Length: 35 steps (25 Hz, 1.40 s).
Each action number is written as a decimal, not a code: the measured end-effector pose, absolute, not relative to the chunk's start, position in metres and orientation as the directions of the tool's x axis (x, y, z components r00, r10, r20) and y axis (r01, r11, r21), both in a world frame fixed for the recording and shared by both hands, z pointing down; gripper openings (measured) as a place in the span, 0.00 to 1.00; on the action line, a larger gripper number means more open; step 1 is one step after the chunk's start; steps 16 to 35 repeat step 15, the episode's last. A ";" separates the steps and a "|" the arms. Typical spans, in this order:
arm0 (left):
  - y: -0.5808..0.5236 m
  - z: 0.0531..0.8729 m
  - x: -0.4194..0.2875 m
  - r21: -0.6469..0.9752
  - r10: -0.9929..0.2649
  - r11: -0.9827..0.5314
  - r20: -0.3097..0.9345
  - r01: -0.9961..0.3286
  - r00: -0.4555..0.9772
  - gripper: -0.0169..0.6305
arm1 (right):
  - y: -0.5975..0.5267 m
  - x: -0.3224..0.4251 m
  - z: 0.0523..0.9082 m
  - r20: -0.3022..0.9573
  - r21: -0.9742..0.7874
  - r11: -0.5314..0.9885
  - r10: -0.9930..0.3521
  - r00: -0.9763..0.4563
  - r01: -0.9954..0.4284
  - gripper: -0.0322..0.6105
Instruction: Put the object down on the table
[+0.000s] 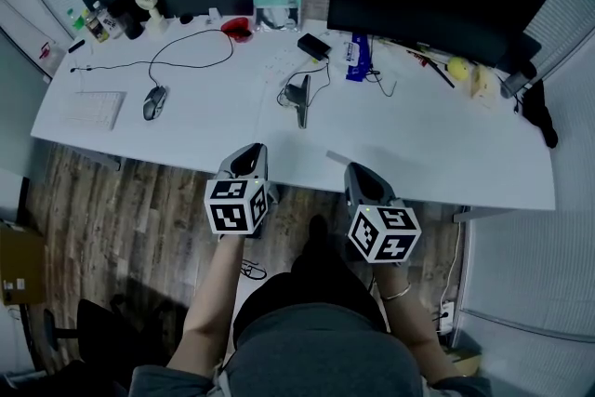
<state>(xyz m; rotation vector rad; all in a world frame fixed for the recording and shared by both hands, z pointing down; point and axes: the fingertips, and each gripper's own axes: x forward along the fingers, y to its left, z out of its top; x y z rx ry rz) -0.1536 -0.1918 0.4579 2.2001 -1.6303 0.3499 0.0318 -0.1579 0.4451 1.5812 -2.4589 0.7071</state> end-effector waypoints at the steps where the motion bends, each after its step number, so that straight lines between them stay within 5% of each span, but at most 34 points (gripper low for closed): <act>1: -0.191 0.457 -0.153 0.152 -0.861 -0.258 0.412 -0.954 0.299 0.08 | -0.157 0.032 0.445 0.356 -0.312 0.337 -0.826 -0.438 -0.888 0.05; 35: -0.179 0.451 -0.152 0.143 -0.863 -0.275 0.399 -0.951 0.310 0.08 | -0.147 0.032 0.444 0.353 -0.308 0.331 -0.831 -0.431 -0.892 0.05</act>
